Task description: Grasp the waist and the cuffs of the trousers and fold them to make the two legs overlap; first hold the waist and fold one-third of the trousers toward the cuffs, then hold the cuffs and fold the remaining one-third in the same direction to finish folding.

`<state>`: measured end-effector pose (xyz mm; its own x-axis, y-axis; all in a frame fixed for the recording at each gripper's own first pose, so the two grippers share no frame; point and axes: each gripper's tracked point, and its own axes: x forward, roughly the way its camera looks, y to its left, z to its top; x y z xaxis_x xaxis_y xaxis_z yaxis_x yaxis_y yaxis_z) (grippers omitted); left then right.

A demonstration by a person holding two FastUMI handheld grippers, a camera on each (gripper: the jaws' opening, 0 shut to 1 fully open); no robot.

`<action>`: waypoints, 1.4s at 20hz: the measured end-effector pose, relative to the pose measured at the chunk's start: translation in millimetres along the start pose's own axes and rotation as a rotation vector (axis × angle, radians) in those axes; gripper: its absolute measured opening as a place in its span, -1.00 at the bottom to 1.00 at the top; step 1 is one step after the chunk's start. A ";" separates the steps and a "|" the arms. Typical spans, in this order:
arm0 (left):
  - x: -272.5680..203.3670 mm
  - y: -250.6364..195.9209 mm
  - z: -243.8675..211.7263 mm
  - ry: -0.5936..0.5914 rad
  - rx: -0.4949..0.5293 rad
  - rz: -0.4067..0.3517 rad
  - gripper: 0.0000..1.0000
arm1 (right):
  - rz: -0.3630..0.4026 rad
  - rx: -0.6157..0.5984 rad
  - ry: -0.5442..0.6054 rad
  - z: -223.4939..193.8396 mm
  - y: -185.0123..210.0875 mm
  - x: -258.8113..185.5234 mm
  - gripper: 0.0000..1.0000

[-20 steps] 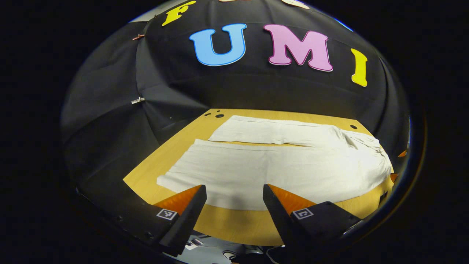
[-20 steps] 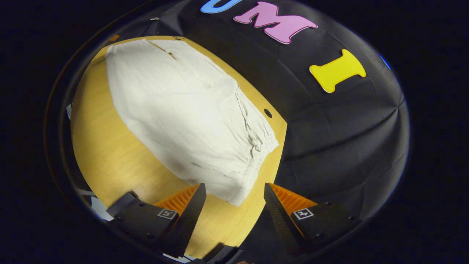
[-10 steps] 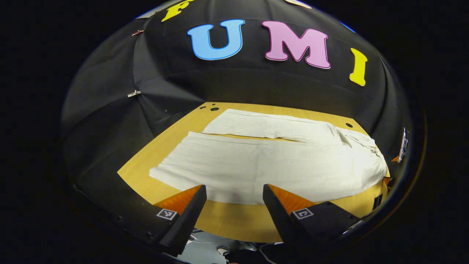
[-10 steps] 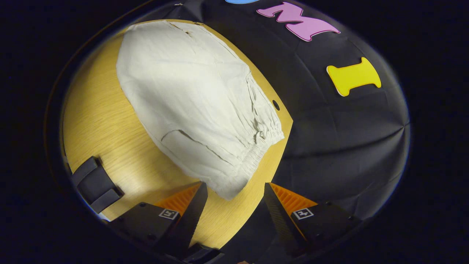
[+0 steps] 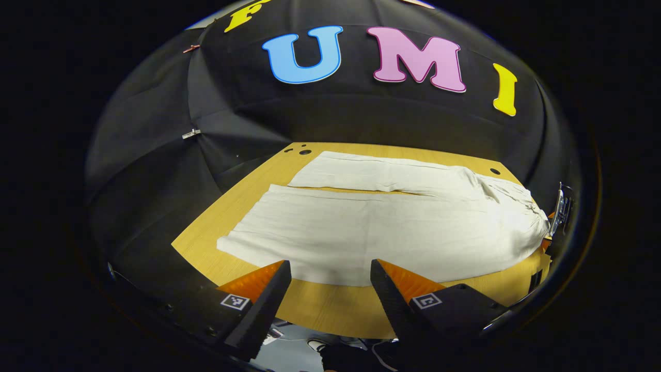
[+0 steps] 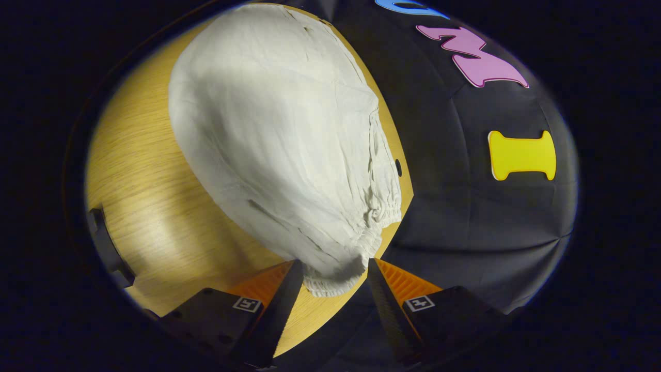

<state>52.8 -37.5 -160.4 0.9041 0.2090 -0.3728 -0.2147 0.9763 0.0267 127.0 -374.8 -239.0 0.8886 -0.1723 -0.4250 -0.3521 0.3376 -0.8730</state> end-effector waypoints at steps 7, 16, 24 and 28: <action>8.5 24.1 -5.8 0.016 -0.025 0.023 0.96 | 0.121 -0.017 0.054 2.7 15.3 10.6 -0.46; 30.1 104.2 -36.0 0.071 0.103 0.120 0.96 | 0.237 -0.007 0.089 9.3 12.8 7.0 -0.75; 70.6 190.9 -57.0 0.161 0.479 0.186 0.94 | 0.301 -0.047 0.081 5.1 14.8 11.3 -0.90; 94.0 231.4 -57.1 0.224 0.669 0.178 0.94 | 0.300 -0.065 0.083 6.4 14.9 10.2 -0.90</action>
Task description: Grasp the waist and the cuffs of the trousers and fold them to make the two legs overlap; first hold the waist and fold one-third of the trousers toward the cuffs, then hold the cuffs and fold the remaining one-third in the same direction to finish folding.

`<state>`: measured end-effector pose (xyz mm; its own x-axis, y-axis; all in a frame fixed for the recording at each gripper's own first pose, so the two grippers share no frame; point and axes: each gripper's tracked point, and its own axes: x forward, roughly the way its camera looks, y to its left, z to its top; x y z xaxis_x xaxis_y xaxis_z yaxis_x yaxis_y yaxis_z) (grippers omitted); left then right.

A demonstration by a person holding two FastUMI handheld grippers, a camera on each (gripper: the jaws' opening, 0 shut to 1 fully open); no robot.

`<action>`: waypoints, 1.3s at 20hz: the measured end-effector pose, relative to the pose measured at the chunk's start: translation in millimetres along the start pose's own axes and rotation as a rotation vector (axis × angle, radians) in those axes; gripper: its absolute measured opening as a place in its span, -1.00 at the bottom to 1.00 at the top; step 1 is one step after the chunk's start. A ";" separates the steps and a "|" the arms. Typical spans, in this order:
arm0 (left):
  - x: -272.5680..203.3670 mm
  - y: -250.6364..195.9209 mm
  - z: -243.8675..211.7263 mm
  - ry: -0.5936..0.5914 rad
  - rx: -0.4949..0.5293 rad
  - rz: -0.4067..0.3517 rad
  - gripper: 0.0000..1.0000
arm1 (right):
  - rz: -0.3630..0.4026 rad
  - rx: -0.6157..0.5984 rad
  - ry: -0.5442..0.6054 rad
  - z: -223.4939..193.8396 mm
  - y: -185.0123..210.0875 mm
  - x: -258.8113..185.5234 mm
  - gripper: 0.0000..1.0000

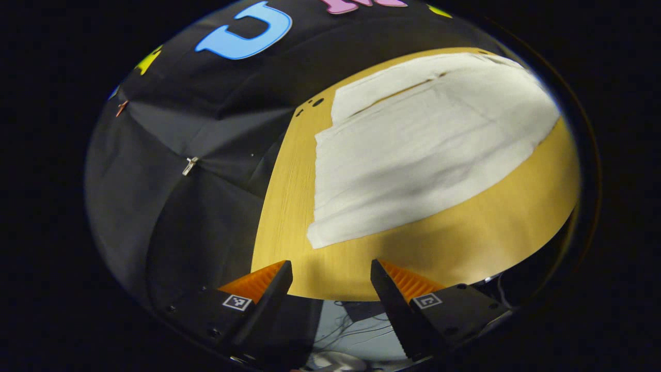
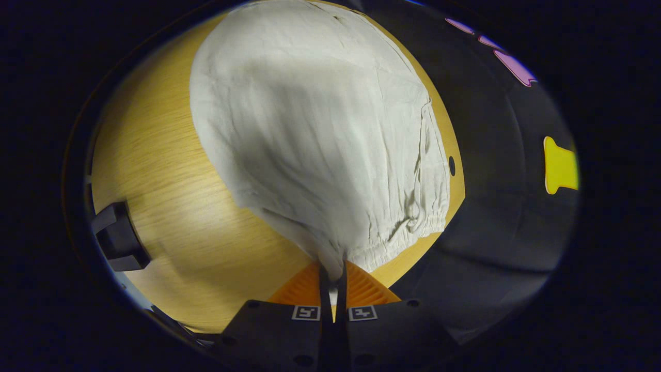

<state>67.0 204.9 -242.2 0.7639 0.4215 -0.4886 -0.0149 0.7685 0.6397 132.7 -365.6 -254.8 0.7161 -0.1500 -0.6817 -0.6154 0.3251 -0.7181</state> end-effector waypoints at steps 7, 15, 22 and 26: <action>43.1 10.6 22.7 -0.040 0.337 -0.174 0.94 | 0.011 -0.103 0.013 -0.3 0.7 0.7 -0.90; 67.4 5.5 50.8 -0.003 0.671 -0.371 0.63 | -0.007 -0.123 0.022 -0.3 -0.2 0.4 -0.90; 78.2 -5.1 53.9 -0.029 0.764 -0.388 -0.31 | -0.034 -0.143 0.017 -0.8 -1.1 0.3 -0.90; 75.8 -9.2 50.1 -0.030 0.769 -0.390 -0.72 | -0.050 -0.152 0.009 -0.8 -1.6 0.5 -0.90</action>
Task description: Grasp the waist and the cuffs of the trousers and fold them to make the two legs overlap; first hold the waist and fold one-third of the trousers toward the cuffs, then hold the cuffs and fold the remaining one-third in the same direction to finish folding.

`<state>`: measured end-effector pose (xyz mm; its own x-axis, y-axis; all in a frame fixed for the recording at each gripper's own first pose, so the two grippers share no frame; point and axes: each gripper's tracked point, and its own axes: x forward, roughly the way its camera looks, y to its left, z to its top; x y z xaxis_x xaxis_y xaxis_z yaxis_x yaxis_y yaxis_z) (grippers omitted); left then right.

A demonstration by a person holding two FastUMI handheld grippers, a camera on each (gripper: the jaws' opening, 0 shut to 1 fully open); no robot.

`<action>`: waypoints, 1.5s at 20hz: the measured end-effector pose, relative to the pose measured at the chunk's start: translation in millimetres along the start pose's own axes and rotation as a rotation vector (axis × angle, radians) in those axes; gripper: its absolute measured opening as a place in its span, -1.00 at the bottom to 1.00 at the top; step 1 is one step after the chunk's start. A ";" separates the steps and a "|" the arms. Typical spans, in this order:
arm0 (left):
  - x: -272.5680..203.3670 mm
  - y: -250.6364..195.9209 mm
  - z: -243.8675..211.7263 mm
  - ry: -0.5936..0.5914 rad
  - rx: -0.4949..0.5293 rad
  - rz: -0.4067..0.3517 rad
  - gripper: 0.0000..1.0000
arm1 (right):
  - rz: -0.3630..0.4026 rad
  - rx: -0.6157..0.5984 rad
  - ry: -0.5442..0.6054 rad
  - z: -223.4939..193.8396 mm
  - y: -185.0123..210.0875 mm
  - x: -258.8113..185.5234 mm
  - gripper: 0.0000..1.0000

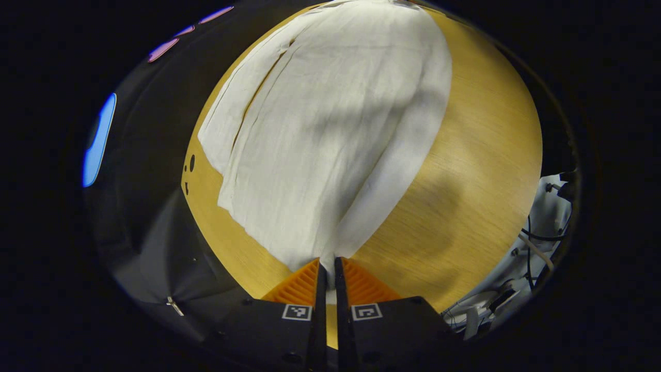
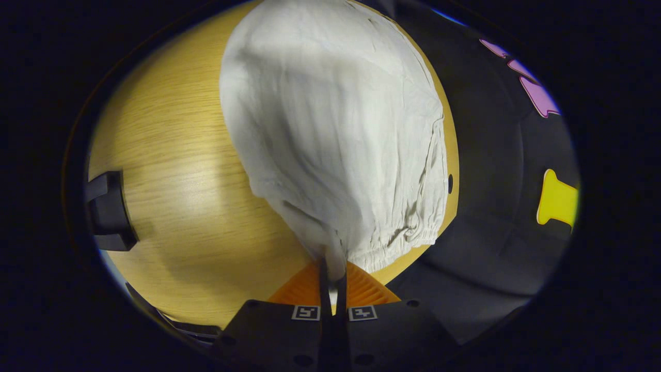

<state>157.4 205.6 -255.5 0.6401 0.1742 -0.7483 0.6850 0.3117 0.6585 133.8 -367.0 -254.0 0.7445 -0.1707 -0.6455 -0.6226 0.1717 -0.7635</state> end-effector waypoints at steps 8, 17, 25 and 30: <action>-6.9 6.9 6.1 -0.002 -0.171 0.088 -0.89 | -0.039 0.138 -0.010 -3.5 -9.9 -5.5 -0.89; -44.5 82.0 34.1 -0.108 -0.285 0.281 -0.89 | -0.150 0.483 -0.012 -5.1 -57.7 -26.1 -0.90; -47.6 175.2 83.8 -0.185 -0.350 0.382 -0.89 | -0.256 0.807 -0.049 11.1 -140.5 -23.8 -0.89; -37.7 249.9 123.3 -0.267 -0.461 0.434 -0.94 | -0.324 1.069 -0.061 18.6 -181.3 -46.3 -0.89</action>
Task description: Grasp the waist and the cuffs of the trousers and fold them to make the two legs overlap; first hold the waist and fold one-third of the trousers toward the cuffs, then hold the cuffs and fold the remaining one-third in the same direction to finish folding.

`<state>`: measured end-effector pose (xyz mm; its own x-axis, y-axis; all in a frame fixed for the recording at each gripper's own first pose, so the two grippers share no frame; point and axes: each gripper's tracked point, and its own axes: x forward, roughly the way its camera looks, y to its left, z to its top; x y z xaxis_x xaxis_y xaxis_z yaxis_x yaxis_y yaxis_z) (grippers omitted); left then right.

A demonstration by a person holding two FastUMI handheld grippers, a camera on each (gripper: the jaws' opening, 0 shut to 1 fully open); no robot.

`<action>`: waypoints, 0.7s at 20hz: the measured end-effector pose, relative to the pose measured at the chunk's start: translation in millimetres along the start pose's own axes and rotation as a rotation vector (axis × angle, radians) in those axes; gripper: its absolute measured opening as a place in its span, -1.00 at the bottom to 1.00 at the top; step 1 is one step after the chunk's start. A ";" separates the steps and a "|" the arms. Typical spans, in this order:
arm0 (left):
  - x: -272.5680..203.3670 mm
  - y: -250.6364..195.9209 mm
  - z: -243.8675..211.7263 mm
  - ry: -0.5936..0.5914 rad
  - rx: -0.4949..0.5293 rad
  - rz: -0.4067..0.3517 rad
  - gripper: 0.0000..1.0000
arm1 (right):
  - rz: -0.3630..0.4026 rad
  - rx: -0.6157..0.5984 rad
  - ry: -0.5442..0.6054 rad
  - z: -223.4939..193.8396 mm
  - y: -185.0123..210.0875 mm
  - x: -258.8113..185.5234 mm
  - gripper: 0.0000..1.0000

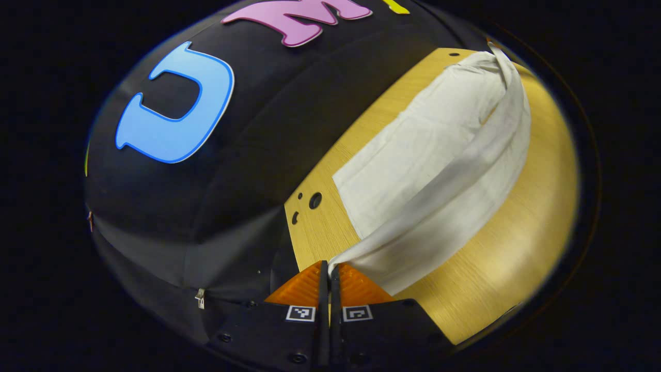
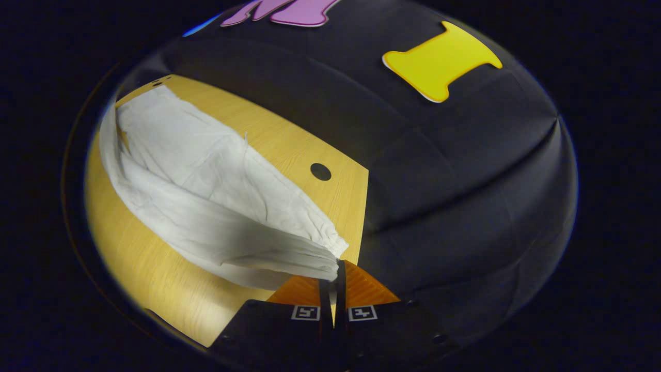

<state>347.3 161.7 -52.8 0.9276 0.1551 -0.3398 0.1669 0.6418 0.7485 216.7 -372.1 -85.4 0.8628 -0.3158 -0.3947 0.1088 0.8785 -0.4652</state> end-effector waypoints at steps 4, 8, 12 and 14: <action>53.8 34.4 42.4 -0.017 -0.150 0.059 -0.89 | -0.054 0.222 -0.023 33.2 0.4 -29.1 -0.89; 110.5 40.1 69.3 -0.006 -0.248 0.069 -0.90 | -0.072 0.288 -0.045 61.1 -6.6 -40.9 -0.90; 154.5 22.2 74.3 0.046 -0.275 0.076 -0.89 | -0.057 0.315 -0.029 67.1 -6.8 -52.7 -0.90; 162.4 19.2 66.7 0.097 -0.238 0.131 -0.90 | -0.051 0.294 0.003 62.4 -3.6 -53.8 -0.87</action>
<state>523.4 149.2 -55.7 0.8977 0.3123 -0.3109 -0.0461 0.7683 0.6385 200.6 -336.0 -13.0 0.8509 -0.3629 -0.3797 0.2906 0.9275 -0.2354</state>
